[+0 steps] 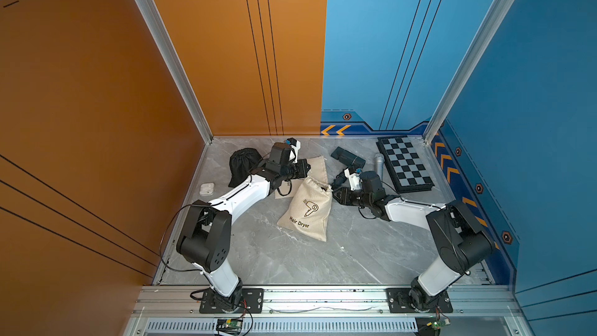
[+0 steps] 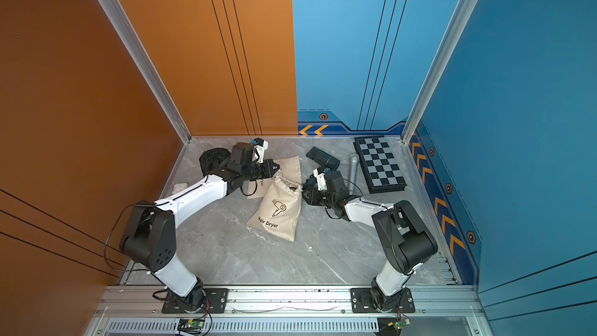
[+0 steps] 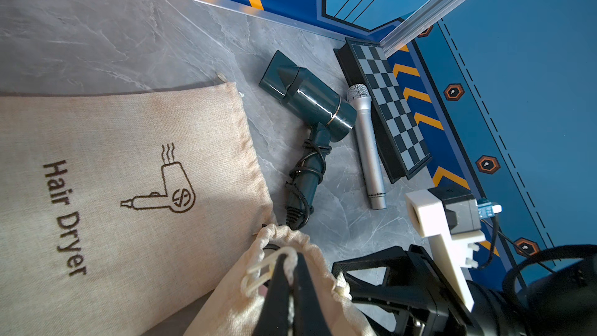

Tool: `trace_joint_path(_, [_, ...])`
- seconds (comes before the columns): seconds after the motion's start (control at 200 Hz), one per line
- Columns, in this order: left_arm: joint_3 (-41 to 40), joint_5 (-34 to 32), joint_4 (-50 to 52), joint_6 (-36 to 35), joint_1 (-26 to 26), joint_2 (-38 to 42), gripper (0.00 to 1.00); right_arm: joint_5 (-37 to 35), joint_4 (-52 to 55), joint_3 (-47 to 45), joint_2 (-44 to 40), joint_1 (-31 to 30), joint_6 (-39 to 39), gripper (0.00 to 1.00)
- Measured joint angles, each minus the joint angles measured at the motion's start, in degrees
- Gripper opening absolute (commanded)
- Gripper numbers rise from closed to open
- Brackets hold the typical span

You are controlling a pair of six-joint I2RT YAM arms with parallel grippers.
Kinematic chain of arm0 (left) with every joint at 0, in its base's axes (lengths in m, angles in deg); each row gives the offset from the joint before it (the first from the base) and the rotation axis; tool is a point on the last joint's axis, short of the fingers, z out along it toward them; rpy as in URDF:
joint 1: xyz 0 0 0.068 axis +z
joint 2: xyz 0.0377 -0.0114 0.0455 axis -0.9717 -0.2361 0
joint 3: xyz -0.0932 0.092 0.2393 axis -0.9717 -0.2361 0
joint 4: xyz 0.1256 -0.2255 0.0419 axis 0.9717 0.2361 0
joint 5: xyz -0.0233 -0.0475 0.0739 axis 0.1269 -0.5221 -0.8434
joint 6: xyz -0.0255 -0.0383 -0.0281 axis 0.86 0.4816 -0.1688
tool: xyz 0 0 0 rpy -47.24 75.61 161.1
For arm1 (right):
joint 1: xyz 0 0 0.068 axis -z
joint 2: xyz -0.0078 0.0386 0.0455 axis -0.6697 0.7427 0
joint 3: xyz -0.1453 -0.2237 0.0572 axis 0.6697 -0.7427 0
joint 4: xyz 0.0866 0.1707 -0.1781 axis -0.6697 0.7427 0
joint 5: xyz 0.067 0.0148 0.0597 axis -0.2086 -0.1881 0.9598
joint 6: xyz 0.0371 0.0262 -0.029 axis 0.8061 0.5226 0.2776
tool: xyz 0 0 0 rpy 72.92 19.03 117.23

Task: Pack away hair dryers
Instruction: Pull the drawstrings on both sides of the drawstring bag.

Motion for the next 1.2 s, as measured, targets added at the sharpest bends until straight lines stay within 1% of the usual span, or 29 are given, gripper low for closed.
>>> trace_joint_path(0.205, [0.09,0.0,0.0,0.0,-0.02,-0.31,0.0,-0.66,0.96,0.04,-0.22,-0.68,-1.14,0.34])
trace_joint_path(0.3, [0.24,0.0,-0.02,0.0,-0.13,-0.46,0.0,-0.66,1.16,1.07,0.74,-0.72,-1.51,0.28])
trace_joint_path(0.42, [0.24,0.02,0.0,0.0,-0.39,-0.46,0.0,-0.68,0.96,2.89,3.1,-0.83,-2.01,0.18])
trace_joint_path(0.48, [0.28,0.02,0.04,-0.02,-0.48,-0.46,0.0,-0.68,0.81,3.34,3.85,-0.9,-2.45,0.09])
trace_joint_path(0.525, [0.37,0.02,0.15,0.0,-0.48,-0.46,0.0,-0.81,0.81,3.54,4.2,-0.94,-2.21,0.0])
trace_joint_path(0.736, [1.79,0.0,1.46,-0.04,-0.48,-0.46,0.0,-2.4,1.38,4.94,3.67,-0.96,-2.78,0.0])
trace_joint_path(0.846, [3.3,-0.04,2.99,-0.57,-0.48,-0.46,0.0,-6.19,5.35,4.94,-0.63,-0.83,-4.13,0.0])
trace_joint_path(0.996, [5.7,-1.09,6.88,-2.36,-0.39,0.7,0.0,-14.95,12.76,4.96,-11.34,0.26,-5.99,0.0])
trace_joint_path(1.096, [6.73,-1.97,10.19,-3.5,0.31,4.04,0.0,-21.14,17.31,5.07,-17.92,1.2,-6.86,0.0])
trace_joint_path(1.201, [7.21,-3.02,13.29,-4.59,1.46,9.62,0.0,-27.34,21.9,5.31,-23.3,1.75,-7.04,0.0])
